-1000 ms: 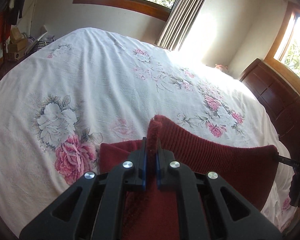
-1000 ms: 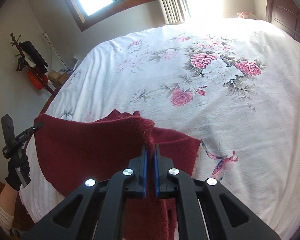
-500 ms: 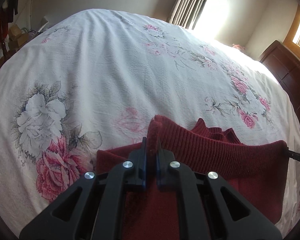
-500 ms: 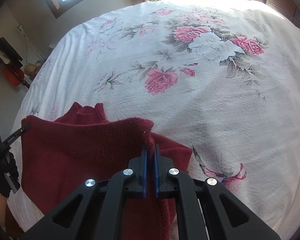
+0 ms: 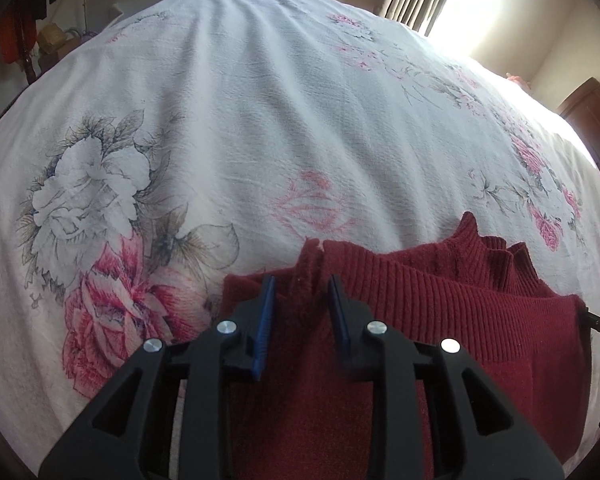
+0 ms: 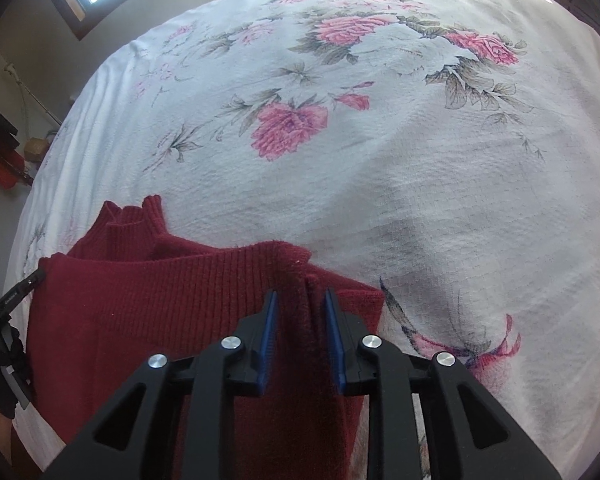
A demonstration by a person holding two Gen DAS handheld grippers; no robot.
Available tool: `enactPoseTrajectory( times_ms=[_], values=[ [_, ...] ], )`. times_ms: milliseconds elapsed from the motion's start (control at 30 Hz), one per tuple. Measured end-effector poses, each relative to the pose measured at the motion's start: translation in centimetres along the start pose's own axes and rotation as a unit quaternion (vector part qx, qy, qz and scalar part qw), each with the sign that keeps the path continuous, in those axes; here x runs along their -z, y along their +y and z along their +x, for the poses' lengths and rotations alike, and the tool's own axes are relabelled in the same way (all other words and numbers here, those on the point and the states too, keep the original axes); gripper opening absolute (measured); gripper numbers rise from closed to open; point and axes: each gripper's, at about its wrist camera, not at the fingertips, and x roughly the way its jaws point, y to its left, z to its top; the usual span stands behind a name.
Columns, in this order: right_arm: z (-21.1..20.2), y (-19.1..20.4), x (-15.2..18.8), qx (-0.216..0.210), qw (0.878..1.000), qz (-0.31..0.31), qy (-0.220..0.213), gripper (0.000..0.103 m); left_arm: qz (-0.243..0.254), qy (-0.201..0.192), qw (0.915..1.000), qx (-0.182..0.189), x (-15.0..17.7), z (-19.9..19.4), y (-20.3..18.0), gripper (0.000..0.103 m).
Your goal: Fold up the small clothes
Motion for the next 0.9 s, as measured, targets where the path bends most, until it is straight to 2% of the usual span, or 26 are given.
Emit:
enactPoseTrajectory(
  times_ms=[67, 167, 333, 400, 500, 533, 567, 600, 633, 733, 900],
  values=[
    [-1.5, 0.1, 0.6, -0.007, 1.000, -0.007, 0.000, 0.039, 0.001, -0.008, 1.0000, 0.000, 0.1, -1.6, 0.6, 0.032],
    [-4.0, -0.1, 2.8, -0.023, 1.000, -0.012, 0.005, 0.048, 0.029, -0.022, 0.9993, 0.003, 1.4, -4.5, 0.3, 0.033],
    [-6.4, -1.1, 8.6, -0.059, 0.998, -0.004, 0.038, 0.049, 0.081, -0.013, 0.9960, 0.037, 6.4, -8.1, -2.0, 0.039],
    [-6.6, -1.4, 11.0, -0.049, 0.997, -0.003, 0.052, 0.050, 0.090, -0.004, 0.9950, 0.043, 8.6, -8.8, -2.8, 0.043],
    [-5.9, -2.3, 14.1, -0.066, 0.995, 0.014, 0.074, 0.050, 0.091, 0.009, 0.9937, 0.064, 11.2, -9.3, -3.6, 0.043],
    [-5.4, -2.4, 14.9, -0.073, 0.994, 0.016, 0.084, 0.044, 0.099, 0.013, 0.9930, 0.062, 11.9, -9.3, -3.9, 0.043],
    [-5.1, -2.4, 15.4, -0.081, 0.992, 0.018, 0.090, 0.023, 0.107, 0.017, 0.9924, 0.059, 12.4, -9.2, -4.3, 0.043],
    [-5.1, -2.3, 15.7, -0.086, 0.992, 0.019, 0.093, 0.015, 0.110, 0.025, 0.9918, 0.060, 12.9, -9.0, -4.5, 0.043],
    [-5.5, -2.2, 15.8, -0.085, 0.993, 0.017, 0.084, 0.012, 0.108, 0.033, 0.9915, 0.064, 13.2, -8.7, -4.5, 0.043],
    [-7.2, -2.1, 15.6, -0.072, 0.996, 0.004, 0.059, 0.009, 0.114, 0.049, 0.9911, 0.049, 13.9, -7.9, -4.4, 0.043],
    [-5.5, -2.8, 16.2, -0.050, 0.995, 0.010, 0.080, 0.010, 0.106, 0.058, 0.9916, 0.046, 14.3, -7.0, -3.5, 0.042]
  ],
)
